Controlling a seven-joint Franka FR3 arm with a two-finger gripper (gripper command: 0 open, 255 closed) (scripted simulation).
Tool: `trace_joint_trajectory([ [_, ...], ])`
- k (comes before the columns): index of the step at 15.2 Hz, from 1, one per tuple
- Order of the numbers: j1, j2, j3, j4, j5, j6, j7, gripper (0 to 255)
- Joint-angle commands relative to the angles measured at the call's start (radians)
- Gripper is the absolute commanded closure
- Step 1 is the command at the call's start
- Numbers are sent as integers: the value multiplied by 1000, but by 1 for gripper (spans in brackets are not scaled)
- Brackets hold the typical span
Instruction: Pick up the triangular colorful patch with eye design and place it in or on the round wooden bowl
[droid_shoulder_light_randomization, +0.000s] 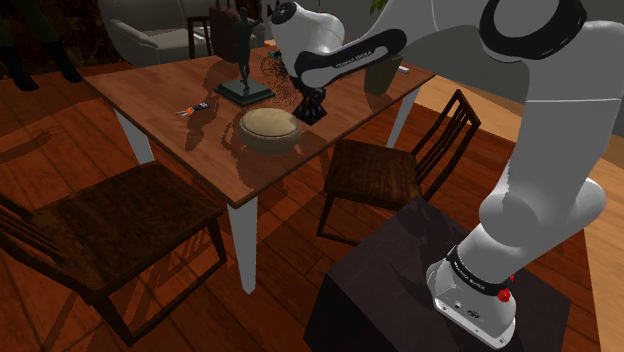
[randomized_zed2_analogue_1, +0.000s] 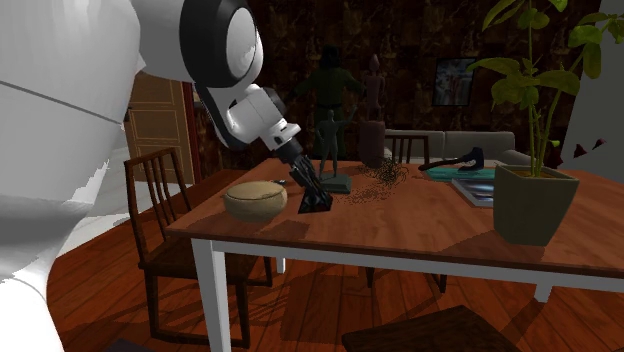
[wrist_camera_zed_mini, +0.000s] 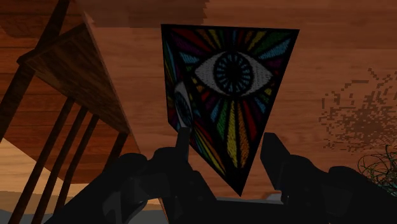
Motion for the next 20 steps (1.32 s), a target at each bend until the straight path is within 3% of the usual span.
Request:
trace_joint_trajectory([
  [1, -2, -13, 5, 8, 12, -14, -15, 255],
  [20, -3, -88, 36, 144, 96, -162, -158, 255],
])
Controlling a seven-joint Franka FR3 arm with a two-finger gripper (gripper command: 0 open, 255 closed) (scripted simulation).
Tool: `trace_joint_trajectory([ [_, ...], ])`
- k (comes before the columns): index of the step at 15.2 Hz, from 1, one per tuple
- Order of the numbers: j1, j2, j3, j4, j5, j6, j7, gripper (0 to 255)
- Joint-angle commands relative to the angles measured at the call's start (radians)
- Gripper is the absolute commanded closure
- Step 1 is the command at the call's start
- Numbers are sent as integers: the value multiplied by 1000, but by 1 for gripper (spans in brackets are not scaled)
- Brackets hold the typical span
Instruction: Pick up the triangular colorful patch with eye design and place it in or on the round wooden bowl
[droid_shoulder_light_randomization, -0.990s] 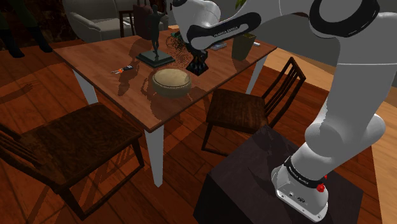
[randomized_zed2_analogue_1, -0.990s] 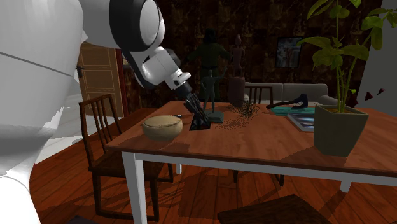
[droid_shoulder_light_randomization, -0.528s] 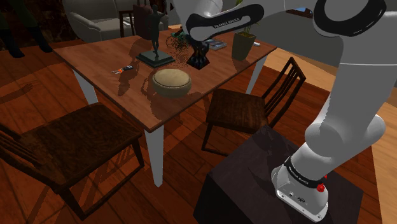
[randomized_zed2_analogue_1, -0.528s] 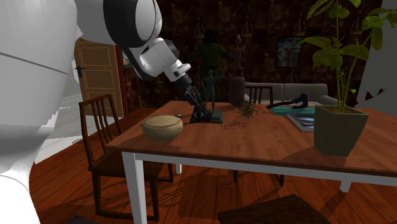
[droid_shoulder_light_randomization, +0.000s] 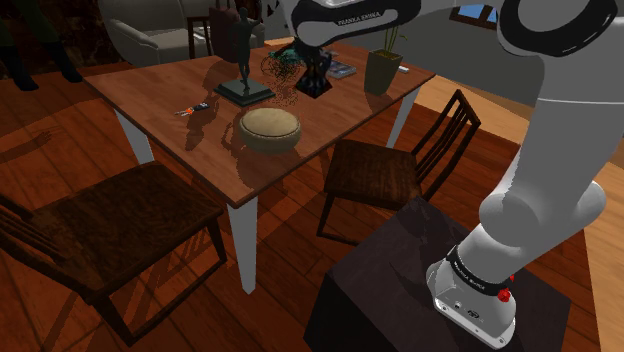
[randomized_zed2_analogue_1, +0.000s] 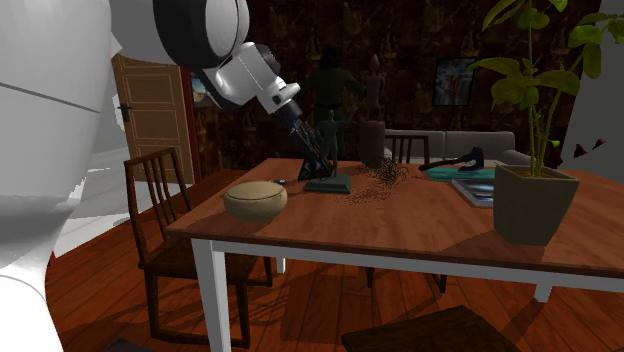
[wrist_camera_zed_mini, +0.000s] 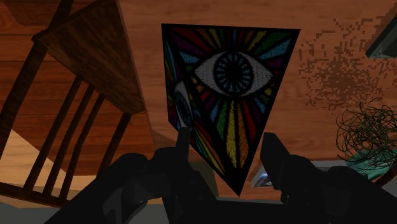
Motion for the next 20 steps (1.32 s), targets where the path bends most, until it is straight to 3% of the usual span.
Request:
trace_joint_trajectory([
  [1, 3, -4, 2, 17, 5, -17, -12, 255],
  [10, 178, 49, 53, 116, -7, -188, 118, 255],
  [15, 313, 125, 70, 240, -31, -309, 185, 255],
  [20, 299, 128, 68, 180, -33, -260, 221, 255],
])
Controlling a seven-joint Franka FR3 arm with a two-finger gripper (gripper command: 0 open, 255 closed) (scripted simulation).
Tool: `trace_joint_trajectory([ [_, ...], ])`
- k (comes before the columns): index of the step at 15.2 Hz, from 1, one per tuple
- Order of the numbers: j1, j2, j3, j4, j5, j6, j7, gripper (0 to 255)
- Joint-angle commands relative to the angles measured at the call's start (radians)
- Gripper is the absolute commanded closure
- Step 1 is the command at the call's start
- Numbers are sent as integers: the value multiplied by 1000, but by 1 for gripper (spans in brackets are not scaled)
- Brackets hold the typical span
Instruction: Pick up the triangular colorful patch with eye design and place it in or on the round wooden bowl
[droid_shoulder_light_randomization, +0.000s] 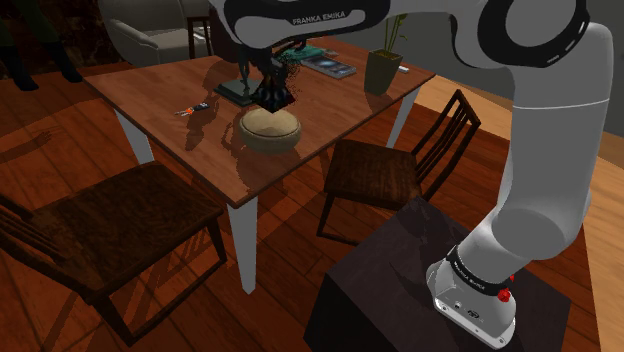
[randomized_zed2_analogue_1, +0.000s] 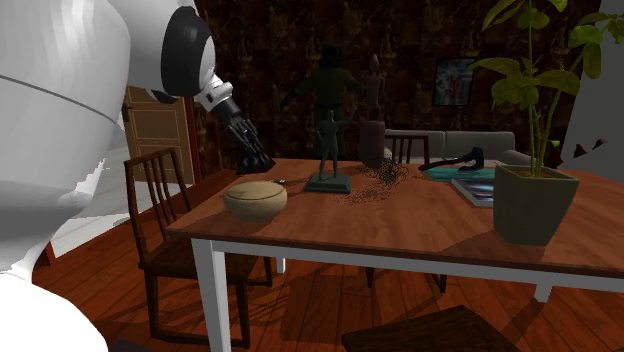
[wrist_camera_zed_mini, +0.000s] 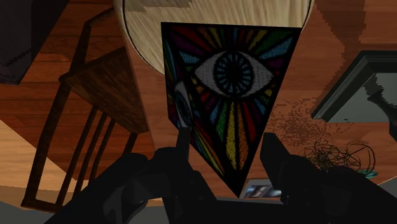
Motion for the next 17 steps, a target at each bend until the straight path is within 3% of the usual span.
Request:
trace_joint_trajectory([
  [1, -3, 4, -1, -22, -3, 19, 17, 255],
  [11, -17, 30, -11, -113, -23, 107, 86, 255],
  [17, -17, 31, -11, -114, -23, 107, 86, 255],
])
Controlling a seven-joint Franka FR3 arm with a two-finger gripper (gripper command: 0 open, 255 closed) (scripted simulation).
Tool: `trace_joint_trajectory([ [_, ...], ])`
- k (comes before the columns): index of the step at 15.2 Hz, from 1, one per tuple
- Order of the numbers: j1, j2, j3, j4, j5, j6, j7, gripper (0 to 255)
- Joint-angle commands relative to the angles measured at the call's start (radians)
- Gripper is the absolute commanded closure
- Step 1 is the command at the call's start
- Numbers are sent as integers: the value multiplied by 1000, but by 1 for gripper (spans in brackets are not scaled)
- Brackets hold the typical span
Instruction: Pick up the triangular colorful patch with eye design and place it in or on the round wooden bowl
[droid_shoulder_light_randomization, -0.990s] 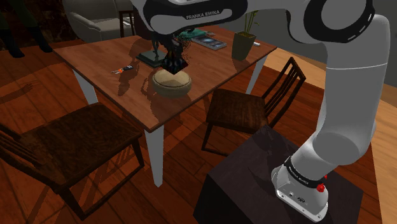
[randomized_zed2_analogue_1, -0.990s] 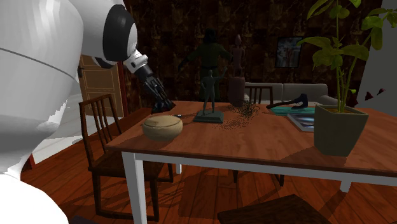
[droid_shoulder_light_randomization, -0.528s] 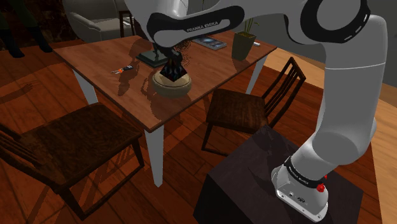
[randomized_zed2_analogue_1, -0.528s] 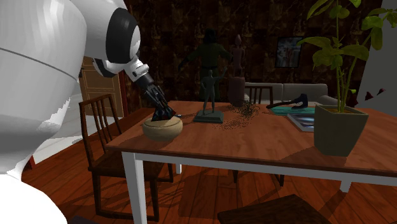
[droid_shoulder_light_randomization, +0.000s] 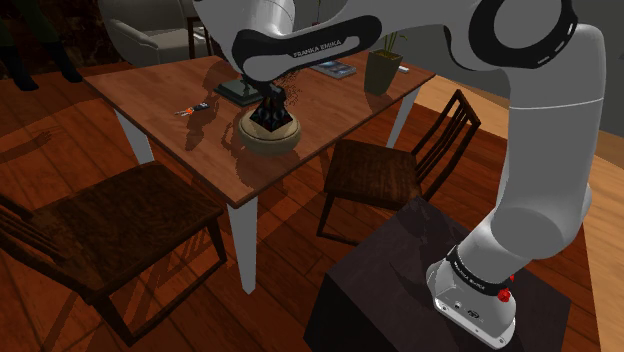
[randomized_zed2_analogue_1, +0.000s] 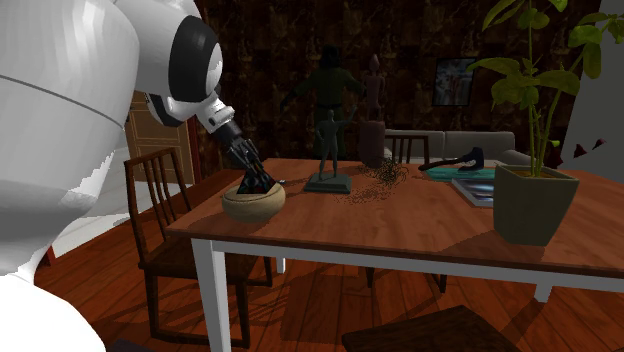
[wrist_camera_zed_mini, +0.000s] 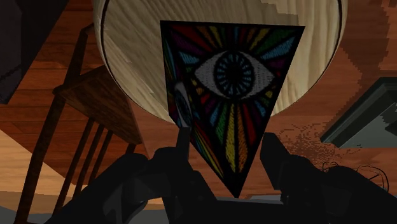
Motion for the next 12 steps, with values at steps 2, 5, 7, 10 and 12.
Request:
trace_joint_trajectory([
  [2, 0, 1, 0, -1, 0, 0, 0, 255],
  [5, -1, 1, 0, -2, 0, 1, 0, 0],
  [7, 0, 1, 0, -1, 0, 1, 0, 0],
  [10, 29, -1, 9, 49, 10, -54, -11, 0],
  [12, 59, 1, 15, 101, 14, -105, -22, 0],
])
